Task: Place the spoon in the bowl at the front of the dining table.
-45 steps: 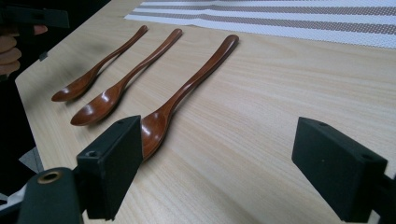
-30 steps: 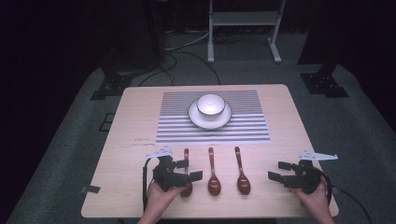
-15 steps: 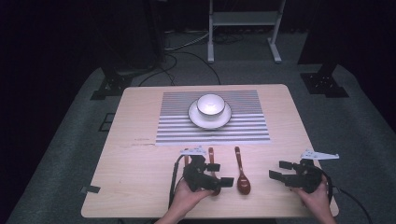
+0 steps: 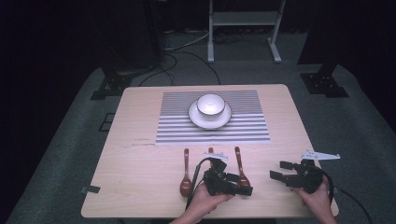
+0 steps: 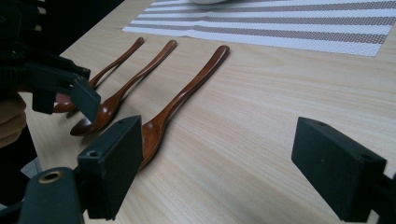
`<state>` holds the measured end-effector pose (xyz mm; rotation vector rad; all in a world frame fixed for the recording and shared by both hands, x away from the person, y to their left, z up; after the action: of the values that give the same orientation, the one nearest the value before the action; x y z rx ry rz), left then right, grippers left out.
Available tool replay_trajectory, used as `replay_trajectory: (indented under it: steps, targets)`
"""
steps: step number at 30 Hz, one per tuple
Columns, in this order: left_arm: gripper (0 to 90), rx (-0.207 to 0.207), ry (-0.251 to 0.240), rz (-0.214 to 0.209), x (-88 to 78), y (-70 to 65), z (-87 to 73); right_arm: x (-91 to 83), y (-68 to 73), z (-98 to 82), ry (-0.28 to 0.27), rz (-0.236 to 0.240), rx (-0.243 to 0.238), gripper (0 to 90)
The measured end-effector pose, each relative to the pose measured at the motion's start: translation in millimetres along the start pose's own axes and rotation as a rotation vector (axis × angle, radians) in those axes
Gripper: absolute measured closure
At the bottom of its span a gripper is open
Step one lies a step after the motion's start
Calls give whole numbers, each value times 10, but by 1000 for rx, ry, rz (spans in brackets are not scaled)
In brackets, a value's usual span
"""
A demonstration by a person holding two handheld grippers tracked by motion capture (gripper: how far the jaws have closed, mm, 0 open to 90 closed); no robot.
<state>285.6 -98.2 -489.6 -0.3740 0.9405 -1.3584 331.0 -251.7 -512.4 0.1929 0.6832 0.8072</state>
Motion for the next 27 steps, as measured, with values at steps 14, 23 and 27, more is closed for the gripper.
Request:
replay_trajectory:
  steps: [14, 23, 27]
  targets:
    - [0, -35, 69, -36, 271, -16, -99, -16, -24, 16, -9, -2, 7, 157]
    - [0, -56, 106, -25, 370, 35, -218, -19, -32, 23, -12, 0, 10, 157]
    - [11, -88, 119, -21, 387, 75, -261, -34, -30, 37, -17, -1, 12, 157]
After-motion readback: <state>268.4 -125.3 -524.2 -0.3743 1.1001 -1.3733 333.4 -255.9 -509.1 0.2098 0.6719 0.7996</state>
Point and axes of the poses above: each handheld gripper's, and its own axes: x roughly forward along the jaws, z roughly out of its top, y roughly to its left, the point moved 10 cm from there along x, roughly forward along the jaws, and after that the axes turned 1 degree about -x, right-handed, at the moved point
